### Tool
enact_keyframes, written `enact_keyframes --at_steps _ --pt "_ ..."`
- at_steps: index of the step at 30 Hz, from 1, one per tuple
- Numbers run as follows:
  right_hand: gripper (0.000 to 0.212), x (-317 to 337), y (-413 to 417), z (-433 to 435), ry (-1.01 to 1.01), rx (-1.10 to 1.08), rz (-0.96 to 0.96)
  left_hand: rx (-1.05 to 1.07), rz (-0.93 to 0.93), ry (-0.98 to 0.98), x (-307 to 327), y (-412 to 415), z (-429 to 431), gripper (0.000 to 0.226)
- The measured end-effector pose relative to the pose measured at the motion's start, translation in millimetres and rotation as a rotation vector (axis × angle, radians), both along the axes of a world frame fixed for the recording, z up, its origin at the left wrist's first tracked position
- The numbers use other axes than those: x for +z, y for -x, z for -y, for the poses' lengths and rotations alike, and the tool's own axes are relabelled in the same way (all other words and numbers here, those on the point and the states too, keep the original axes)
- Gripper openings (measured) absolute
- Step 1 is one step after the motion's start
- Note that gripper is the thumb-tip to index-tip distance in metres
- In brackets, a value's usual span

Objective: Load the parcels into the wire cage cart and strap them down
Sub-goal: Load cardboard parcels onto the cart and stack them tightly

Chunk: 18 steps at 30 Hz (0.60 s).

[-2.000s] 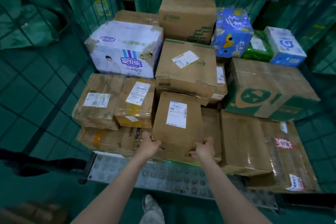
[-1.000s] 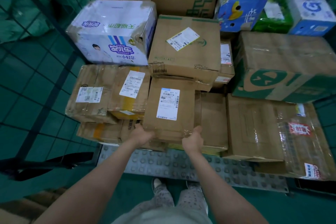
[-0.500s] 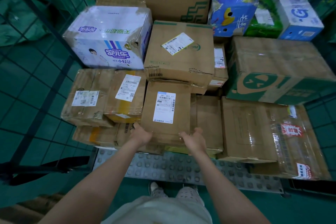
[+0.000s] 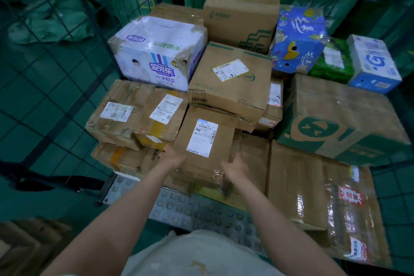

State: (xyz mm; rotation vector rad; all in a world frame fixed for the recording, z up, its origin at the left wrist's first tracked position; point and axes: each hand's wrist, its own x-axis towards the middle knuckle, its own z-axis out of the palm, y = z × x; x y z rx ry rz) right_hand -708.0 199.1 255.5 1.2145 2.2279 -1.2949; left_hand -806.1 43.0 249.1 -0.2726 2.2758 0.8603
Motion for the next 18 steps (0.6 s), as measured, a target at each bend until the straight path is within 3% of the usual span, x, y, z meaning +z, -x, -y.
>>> enact_keyframes --at_steps 4,8,12,18 --pt "0.041 0 3 2 -0.064 0.138 -0.006 0.12 -0.026 -0.066 7 -18 14 0.081" --pt "0.045 0 2 14 -0.21 0.32 0.024 0.256 -0.055 -0.155 -2 -42 36 0.101" --pt "0.05 2 5 29 -0.239 0.511 0.02 0.341 -0.013 -0.098 3 -73 44 0.061" --pt "0.048 6 6 66 -0.2 0.701 0.004 0.51 0.02 -0.109 5 -100 78 0.07"
